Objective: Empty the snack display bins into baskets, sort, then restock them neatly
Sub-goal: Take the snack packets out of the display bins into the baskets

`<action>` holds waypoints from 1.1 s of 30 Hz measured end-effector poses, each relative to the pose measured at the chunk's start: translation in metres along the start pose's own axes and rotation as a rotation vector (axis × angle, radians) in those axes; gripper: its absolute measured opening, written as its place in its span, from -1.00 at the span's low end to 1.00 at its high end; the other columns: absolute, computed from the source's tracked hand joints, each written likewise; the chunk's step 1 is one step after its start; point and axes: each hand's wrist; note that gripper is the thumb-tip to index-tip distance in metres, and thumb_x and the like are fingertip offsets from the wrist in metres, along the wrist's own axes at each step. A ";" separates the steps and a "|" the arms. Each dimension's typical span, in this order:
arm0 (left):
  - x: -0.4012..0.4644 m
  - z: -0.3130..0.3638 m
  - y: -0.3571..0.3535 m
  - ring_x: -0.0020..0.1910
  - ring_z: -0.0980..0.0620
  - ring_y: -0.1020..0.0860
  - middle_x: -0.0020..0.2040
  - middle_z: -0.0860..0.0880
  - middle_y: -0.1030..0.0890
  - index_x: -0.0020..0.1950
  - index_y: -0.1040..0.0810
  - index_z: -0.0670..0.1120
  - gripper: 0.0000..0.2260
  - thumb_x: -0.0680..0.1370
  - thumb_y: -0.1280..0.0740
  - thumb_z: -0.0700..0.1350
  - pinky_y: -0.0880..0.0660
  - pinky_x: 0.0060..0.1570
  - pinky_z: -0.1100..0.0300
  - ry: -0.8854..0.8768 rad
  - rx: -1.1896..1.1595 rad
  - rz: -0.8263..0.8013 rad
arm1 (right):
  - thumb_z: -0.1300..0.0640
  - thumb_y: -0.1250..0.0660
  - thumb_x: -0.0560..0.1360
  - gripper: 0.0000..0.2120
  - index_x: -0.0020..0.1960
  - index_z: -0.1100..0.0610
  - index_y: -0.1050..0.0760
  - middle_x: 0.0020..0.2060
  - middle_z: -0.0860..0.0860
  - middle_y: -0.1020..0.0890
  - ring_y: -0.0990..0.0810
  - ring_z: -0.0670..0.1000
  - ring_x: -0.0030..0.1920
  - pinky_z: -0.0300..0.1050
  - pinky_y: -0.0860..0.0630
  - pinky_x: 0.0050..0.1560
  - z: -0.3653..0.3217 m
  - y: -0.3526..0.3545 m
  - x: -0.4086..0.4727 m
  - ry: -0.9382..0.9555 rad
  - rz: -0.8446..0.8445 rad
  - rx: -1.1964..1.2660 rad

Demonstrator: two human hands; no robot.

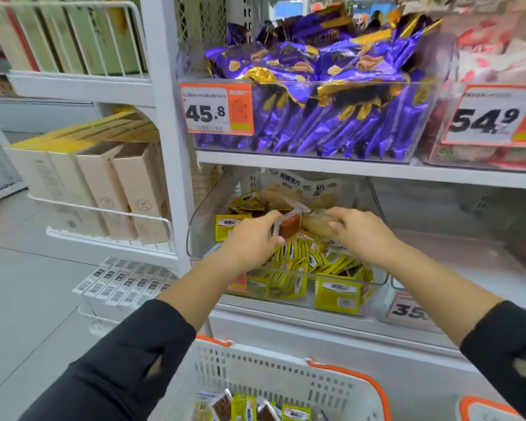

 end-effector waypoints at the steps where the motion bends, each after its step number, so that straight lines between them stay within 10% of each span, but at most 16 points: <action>1: -0.007 0.003 0.005 -0.11 -0.14 -0.54 -0.13 -0.11 -0.58 0.37 -0.38 -0.03 -0.67 0.61 -0.29 -0.07 -0.45 -0.14 0.05 -0.005 -0.033 0.050 | 0.07 -0.15 0.64 -0.66 0.39 -0.03 -0.41 0.24 0.11 -0.58 -0.52 0.21 0.23 -0.01 -0.43 0.16 -0.003 0.008 -0.007 0.004 0.025 0.038; 6: -0.053 0.005 0.030 -0.03 -0.02 -0.55 0.02 0.04 -0.59 0.35 -0.45 0.00 -0.65 0.56 -0.36 -0.13 -0.44 -0.01 0.10 -0.021 -0.313 0.263 | 0.09 -0.21 0.62 -0.76 0.20 0.14 -0.54 0.06 0.07 -0.63 -0.55 0.11 0.14 -0.09 -0.39 0.08 -0.013 0.042 -0.051 0.070 0.020 0.280; 12: -0.120 -0.009 0.023 -0.21 0.20 -0.58 -0.13 0.06 -0.63 0.16 -0.52 0.02 -0.74 0.53 -0.40 -0.23 -0.50 -0.20 0.30 -0.031 -0.693 0.110 | 0.04 -0.19 0.62 -0.73 0.19 0.17 -0.52 0.09 -0.14 -0.55 -0.50 -0.08 0.10 -0.13 -0.37 0.05 -0.012 0.033 -0.114 0.127 -0.058 0.391; 18: -0.157 -0.050 -0.035 0.02 -0.08 -0.61 0.13 -0.14 -0.57 0.28 -0.45 -0.05 -0.58 0.46 -0.47 -0.10 -0.59 -0.03 -0.06 0.173 -0.518 -0.177 | 0.05 -0.19 0.63 -0.64 0.41 0.07 -0.40 0.32 -0.06 -0.49 -0.45 -0.07 0.29 -0.22 -0.35 0.17 -0.002 -0.034 -0.138 0.182 -0.394 0.162; 24: -0.158 -0.061 -0.068 0.22 -0.08 -0.54 0.35 -0.13 -0.48 0.52 -0.21 -0.03 -0.34 0.51 -0.39 0.12 -0.53 0.03 0.09 0.349 -0.322 -0.417 | -0.15 -0.28 0.55 -0.33 0.56 -0.05 -0.08 0.43 -0.02 -0.39 -0.47 0.00 0.32 -0.23 -0.32 0.24 0.009 -0.087 -0.145 0.151 -0.603 0.084; 30: -0.128 -0.046 -0.022 -0.08 0.07 -0.65 -0.03 -0.02 -0.69 0.03 -0.59 0.10 -0.92 0.55 -0.36 0.00 -0.52 -0.09 0.15 0.221 -0.473 0.001 | 0.01 -0.34 0.54 -0.80 0.15 -0.07 -0.57 -0.14 -0.06 -0.67 -0.64 -0.07 -0.09 -0.15 -0.51 -0.05 -0.012 -0.058 -0.120 0.143 -0.160 0.466; 33: -0.103 -0.033 0.005 -0.09 0.07 -0.65 -0.11 0.08 -0.69 -0.05 -0.60 0.14 -0.88 0.46 -0.32 0.07 -0.55 -0.06 0.09 0.190 -0.529 0.225 | 0.09 -0.31 0.55 -0.89 0.00 -0.05 -0.60 -0.19 -0.06 -0.70 -0.66 -0.09 -0.09 -0.16 -0.52 -0.07 -0.024 -0.026 -0.095 0.103 0.078 0.692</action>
Point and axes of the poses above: each hand's wrist, its own x-axis towards the middle knuckle, its own y-axis out of the back of the hand, z = x × y
